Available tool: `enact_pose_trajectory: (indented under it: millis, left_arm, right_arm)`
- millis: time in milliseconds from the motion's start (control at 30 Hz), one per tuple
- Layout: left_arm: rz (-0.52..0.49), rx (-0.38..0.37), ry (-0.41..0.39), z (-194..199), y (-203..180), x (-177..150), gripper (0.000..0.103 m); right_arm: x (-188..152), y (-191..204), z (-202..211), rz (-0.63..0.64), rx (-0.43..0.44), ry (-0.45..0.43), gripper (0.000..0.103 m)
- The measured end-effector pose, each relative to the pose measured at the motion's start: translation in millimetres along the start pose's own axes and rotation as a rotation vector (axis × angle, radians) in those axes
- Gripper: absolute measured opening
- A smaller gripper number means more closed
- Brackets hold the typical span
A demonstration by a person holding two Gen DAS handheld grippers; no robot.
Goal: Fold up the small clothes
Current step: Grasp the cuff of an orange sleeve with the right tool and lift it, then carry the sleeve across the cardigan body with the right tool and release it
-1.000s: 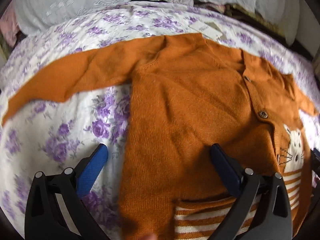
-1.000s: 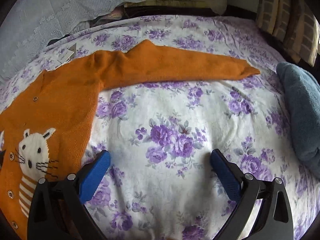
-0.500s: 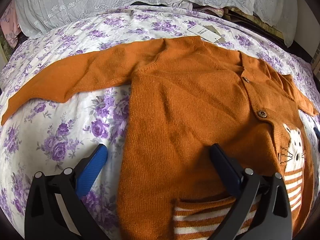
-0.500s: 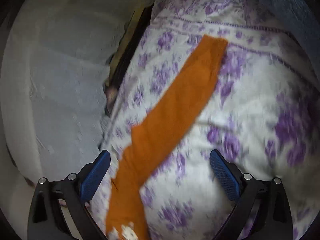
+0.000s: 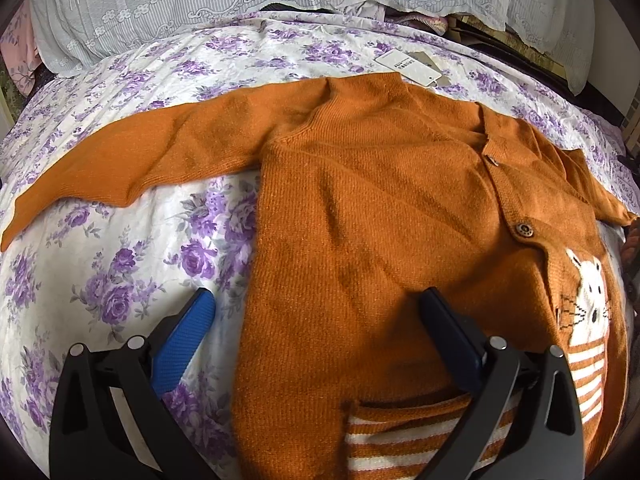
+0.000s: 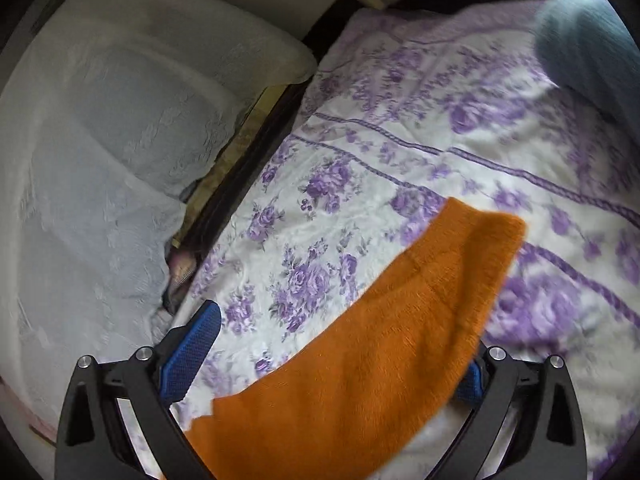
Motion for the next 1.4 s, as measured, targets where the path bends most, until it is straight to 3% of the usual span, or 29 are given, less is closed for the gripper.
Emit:
enact_pose_trajectory:
  millis: [67,133,300,600,867,1000,1200,1400]
  left_arm:
    - [0.002,-0.001,-0.001,0.3,0.3,-0.3,0.099]
    - [0.005,-0.004,0.0,-0.6,-0.8,0.7,0.099]
    - [0.006,-0.005,0.001,-0.7,-0.7,1.3,0.099]
    - [0.006,-0.005,0.0,-0.8,-0.7,1.5,0.099]
    - [-0.003,-0.021,0.009,1.2,0.0,6.3,0.099]
    - [0.02,-0.061,0.0,6.1,6.1,32.8,0.099]
    - [-0.048,-0.015,-0.052,-8.5,-3.2,84.4,0.099]
    - [-0.043,-0.045,-0.048,-38.5,-13.1,109.4,0.099]
  right_arm:
    - [1.1,-4.2,7.1,-0.018,0.042,-0.004,0.099]
    - [3.0,-11.3,9.9,-0.047,0.062,-0.008,0.088]
    - [-0.3,-24.1,1.5,-0.128,0.134,0.078,0.046]
    - [-3.0,-33.1,9.4,-0.22,0.175,0.067,0.011]
    - [-4.6,17.5,44.8,-0.108,0.29,0.06,0.009]
    - [-17.1,60.5,48.9,-0.037,0.343,0.109,0.009]
    - [-51.7,123.0,51.3,0.049,0.418,0.193,0.009]
    - [-99.0,183.8,37.5,0.109,0.478,0.297,0.009]
Point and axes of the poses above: each gripper's, at about its wrist camera, not at the fingertips, and z roughly against the way its jaws point, y to its left, x to its top, the point moved 2 cm from there along -z, roughly the way its jaws point, and after that the axes turned 10 degrees about -y, right-handed, at the moved point
